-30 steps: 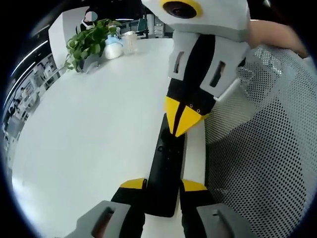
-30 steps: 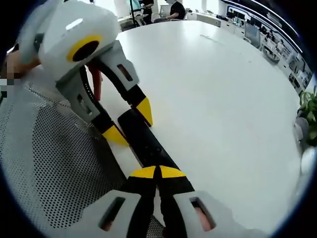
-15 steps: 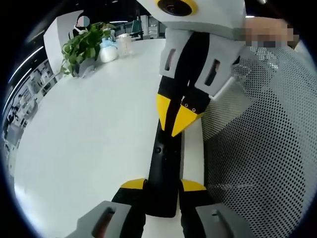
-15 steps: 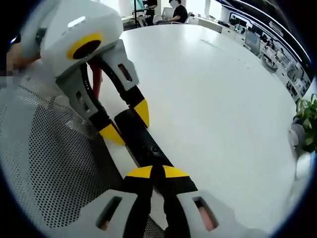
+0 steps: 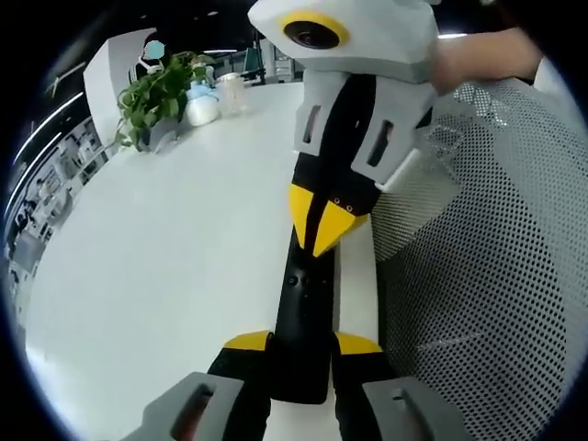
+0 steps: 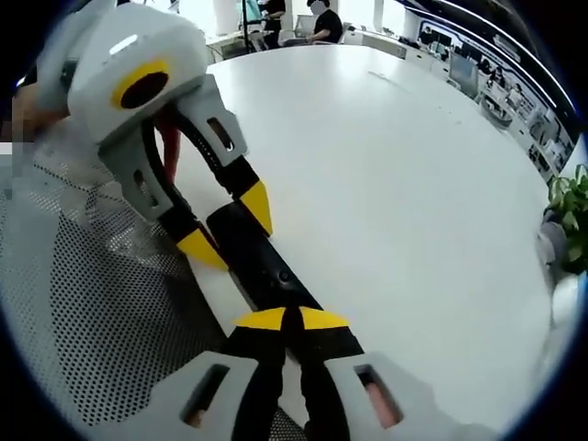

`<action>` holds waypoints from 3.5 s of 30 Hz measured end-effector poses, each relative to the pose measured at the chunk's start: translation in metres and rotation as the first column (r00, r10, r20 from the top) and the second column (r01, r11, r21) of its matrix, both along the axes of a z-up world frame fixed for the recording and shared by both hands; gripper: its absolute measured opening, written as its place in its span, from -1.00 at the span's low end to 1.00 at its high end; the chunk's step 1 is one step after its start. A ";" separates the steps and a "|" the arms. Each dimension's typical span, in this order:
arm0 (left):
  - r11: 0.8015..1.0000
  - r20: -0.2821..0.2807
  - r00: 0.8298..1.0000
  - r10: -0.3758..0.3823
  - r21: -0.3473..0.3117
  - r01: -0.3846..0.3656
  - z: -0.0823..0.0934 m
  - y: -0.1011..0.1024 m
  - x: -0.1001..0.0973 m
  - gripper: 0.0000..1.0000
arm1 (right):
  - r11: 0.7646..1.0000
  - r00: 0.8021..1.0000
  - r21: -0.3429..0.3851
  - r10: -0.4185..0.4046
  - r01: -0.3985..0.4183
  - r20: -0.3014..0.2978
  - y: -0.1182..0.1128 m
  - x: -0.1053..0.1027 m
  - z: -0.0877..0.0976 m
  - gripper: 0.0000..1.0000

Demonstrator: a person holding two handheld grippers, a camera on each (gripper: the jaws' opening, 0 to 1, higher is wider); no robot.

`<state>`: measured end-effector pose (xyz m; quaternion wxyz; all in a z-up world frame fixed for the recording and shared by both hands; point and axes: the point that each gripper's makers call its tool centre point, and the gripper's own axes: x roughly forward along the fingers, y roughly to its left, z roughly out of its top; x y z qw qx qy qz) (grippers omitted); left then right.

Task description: Press the specified remote control buttons in sequence, fully releasing each button before pressing the next.

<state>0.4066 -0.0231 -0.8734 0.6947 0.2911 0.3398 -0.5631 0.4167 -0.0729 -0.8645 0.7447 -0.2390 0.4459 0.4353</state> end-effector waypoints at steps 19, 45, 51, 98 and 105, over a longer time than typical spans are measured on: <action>1.000 -0.028 1.000 -0.011 0.022 0.012 -0.001 0.000 0.000 -0.51 | 0.998 0.998 -0.036 0.059 -0.057 0.037 0.003 -0.001 -0.001 -0.99; 1.000 -0.037 0.999 -0.023 -0.001 0.023 0.000 0.000 0.000 -0.51 | 0.999 0.999 -0.026 0.034 -0.034 -0.012 0.003 0.001 -0.001 -1.00; 1.000 -0.038 0.999 -0.024 0.003 0.024 0.000 0.000 0.000 -0.50 | 0.999 0.999 -0.027 0.029 -0.029 -0.014 0.003 0.001 -0.001 -1.00; 0.996 -0.034 0.995 -0.089 0.011 0.090 0.000 -0.010 -0.008 -0.51 | 0.993 0.993 0.090 -0.066 0.075 -0.097 0.013 0.002 0.007 -1.00; 0.996 -0.035 0.995 -0.089 0.008 0.089 0.000 -0.011 -0.009 -0.51 | 0.996 0.995 0.070 -0.045 0.051 -0.088 0.016 0.001 0.002 -1.00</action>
